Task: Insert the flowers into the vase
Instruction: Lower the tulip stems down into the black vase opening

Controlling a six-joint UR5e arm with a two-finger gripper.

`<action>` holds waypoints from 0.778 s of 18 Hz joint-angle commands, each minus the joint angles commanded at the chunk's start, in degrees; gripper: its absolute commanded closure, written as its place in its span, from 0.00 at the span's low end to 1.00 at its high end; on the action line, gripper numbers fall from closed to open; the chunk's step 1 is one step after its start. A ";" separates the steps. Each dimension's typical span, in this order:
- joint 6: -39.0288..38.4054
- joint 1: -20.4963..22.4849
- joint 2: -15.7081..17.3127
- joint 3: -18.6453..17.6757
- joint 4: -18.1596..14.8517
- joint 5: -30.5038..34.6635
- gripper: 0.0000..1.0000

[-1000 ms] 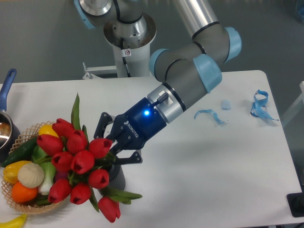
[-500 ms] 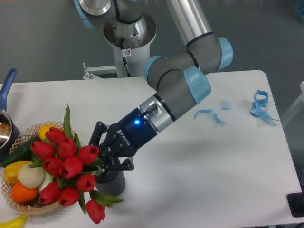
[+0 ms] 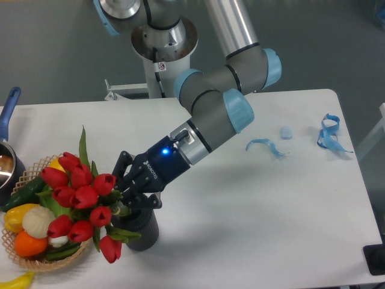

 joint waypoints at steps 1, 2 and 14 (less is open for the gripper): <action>0.88 0.00 -0.09 -0.44 0.00 0.36 0.88; 1.76 0.17 -0.09 -0.97 0.00 0.45 0.88; 4.58 3.25 0.09 -3.61 0.00 1.15 0.55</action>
